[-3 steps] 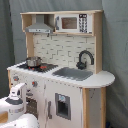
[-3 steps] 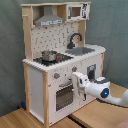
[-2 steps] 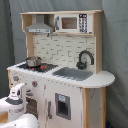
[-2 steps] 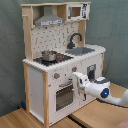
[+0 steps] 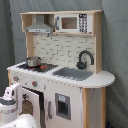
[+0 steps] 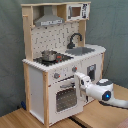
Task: Play with the kitchen
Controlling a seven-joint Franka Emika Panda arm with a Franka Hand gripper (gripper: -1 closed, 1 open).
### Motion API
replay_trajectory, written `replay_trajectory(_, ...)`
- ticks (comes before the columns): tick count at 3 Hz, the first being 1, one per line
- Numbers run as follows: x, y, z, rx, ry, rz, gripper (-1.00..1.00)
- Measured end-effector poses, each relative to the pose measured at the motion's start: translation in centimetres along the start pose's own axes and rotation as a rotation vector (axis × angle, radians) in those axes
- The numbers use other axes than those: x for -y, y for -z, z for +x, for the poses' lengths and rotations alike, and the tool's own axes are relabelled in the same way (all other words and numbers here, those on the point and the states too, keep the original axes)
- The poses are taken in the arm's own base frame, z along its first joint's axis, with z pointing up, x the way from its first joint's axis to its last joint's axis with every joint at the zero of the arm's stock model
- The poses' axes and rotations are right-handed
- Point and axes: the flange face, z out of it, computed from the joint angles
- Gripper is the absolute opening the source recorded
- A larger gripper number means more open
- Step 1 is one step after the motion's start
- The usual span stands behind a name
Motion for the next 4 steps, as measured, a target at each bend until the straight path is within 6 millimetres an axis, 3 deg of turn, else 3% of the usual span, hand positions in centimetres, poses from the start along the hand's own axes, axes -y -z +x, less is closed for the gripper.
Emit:
replay_trajectory(2,1.3,2.2,1.1,0.060,-0.015,-0.062,-1.00)
replay_trajectory(4,2.4,3.2,2.2,0.138,-0.033,-0.139,-1.00)
